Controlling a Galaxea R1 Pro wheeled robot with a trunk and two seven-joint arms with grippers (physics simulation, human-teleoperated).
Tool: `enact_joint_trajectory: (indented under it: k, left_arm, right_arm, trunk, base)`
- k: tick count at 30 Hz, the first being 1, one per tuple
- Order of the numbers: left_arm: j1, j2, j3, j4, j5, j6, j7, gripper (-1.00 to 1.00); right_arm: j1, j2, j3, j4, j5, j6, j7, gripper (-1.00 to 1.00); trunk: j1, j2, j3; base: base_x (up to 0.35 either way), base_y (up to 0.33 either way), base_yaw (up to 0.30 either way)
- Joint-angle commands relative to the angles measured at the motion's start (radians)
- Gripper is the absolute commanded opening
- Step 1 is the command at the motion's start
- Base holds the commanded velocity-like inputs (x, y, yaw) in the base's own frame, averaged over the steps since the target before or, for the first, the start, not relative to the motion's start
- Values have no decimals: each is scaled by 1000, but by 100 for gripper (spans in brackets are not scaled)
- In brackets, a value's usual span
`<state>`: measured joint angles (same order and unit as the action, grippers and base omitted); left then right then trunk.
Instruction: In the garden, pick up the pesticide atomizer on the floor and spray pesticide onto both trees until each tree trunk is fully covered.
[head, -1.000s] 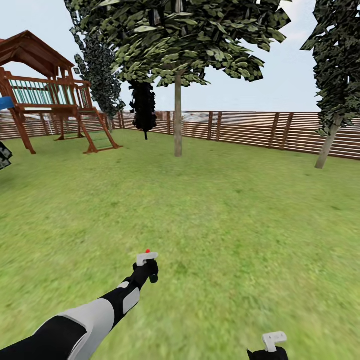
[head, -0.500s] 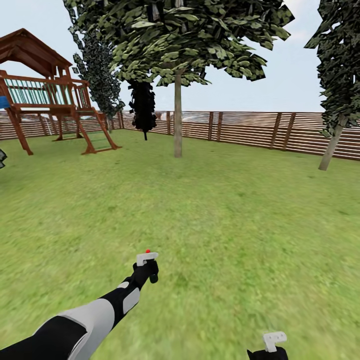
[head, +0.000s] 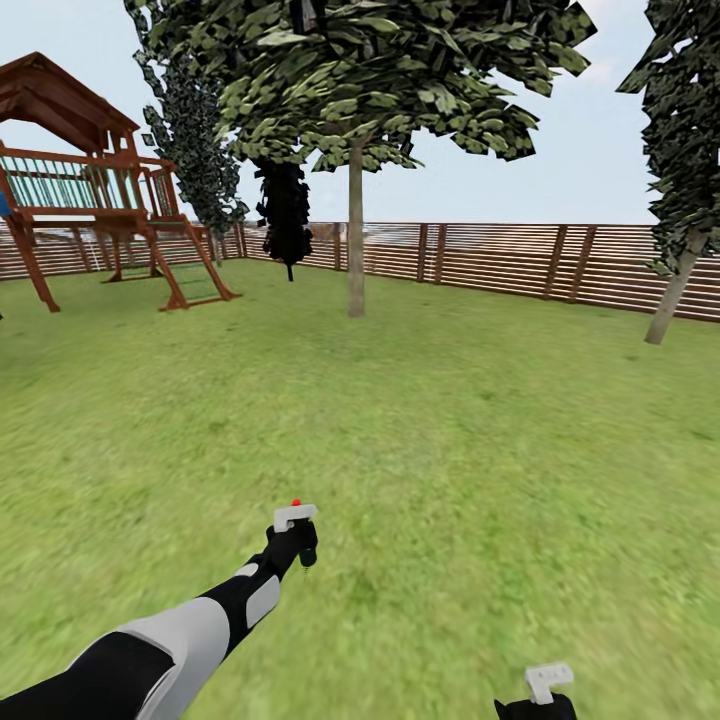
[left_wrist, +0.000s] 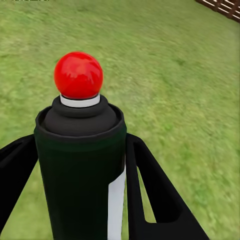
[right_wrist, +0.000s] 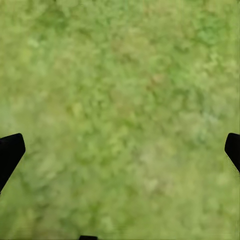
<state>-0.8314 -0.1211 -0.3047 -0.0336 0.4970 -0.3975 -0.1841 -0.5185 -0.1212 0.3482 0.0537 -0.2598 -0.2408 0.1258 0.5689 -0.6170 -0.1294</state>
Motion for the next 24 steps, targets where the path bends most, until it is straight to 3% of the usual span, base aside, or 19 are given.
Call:
enact_joint_trajectory:
  k: [1,24]
  left_arm:
    - [0,0,0,0,0,0,0,-100]
    - [0,-12,1,0,0,0,0,-100]
  right_arm:
    - [0,0,0,0,0,0,0,100]
    - [2,0,0,0,0,0,0,100]
  trunk:
    - [0,0,0]
    - [0,0,0]
  base:
    - [350,0,0]
    - [350,0,0]
